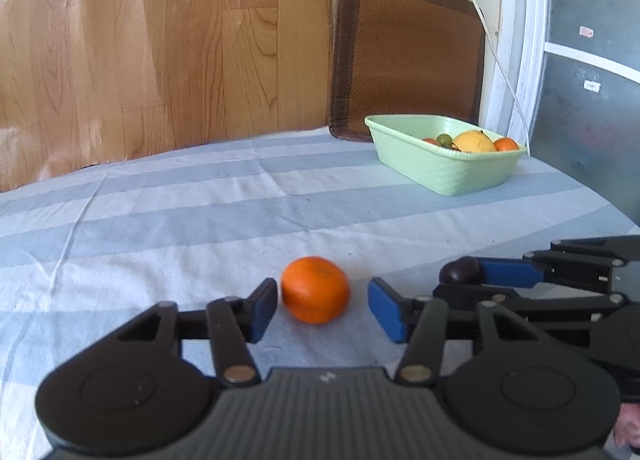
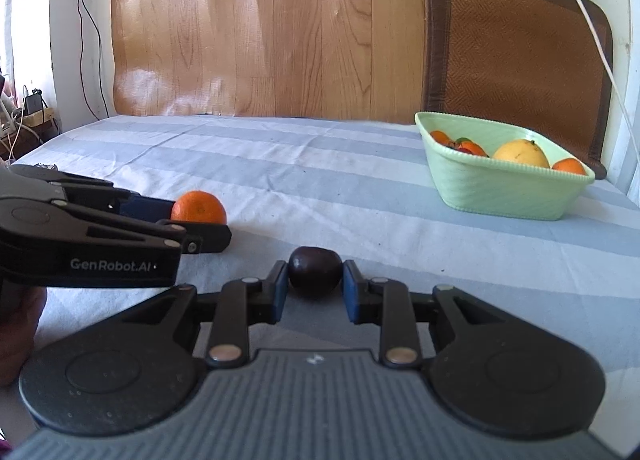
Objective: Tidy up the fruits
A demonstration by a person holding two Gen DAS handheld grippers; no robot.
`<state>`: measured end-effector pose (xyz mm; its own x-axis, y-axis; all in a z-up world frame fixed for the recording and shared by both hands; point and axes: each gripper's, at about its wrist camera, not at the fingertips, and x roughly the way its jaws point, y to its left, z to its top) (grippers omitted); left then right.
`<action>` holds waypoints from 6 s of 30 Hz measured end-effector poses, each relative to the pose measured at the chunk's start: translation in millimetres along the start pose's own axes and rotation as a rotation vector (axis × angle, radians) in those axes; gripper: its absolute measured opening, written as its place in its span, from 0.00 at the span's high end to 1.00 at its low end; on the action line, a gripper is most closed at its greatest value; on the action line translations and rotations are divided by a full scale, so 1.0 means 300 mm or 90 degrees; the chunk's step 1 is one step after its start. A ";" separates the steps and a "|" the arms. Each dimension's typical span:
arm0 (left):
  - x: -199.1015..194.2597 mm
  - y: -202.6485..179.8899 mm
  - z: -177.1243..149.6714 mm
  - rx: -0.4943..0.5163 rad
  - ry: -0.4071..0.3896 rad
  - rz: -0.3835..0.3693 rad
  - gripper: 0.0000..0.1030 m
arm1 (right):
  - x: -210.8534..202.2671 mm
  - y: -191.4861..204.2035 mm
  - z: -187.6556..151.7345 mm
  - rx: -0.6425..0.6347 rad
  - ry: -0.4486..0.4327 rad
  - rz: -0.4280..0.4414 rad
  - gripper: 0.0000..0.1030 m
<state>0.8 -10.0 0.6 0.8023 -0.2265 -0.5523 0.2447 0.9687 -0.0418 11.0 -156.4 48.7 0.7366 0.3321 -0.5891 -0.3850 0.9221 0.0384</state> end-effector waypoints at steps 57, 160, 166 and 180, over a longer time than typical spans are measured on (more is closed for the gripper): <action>0.030 -0.005 0.010 -0.007 0.017 0.052 0.63 | -0.003 0.015 -0.002 -0.022 -0.010 -0.002 0.70; 0.114 -0.213 0.330 0.038 -0.006 0.045 0.25 | -0.119 -0.345 0.053 0.300 -0.149 -0.033 0.57; 0.029 -0.196 0.273 0.031 -0.025 0.061 0.10 | -0.153 -0.293 0.034 0.339 -0.118 0.003 0.56; -0.058 -0.177 0.191 0.018 -0.030 0.087 0.00 | -0.215 -0.212 0.017 0.339 -0.124 -0.001 0.47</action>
<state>5.1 -63.3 60.0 0.8538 -0.0976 -0.5115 0.1457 0.9878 0.0547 -9.2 -235.6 88.3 0.8453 0.3151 -0.4314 -0.0881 0.8787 0.4691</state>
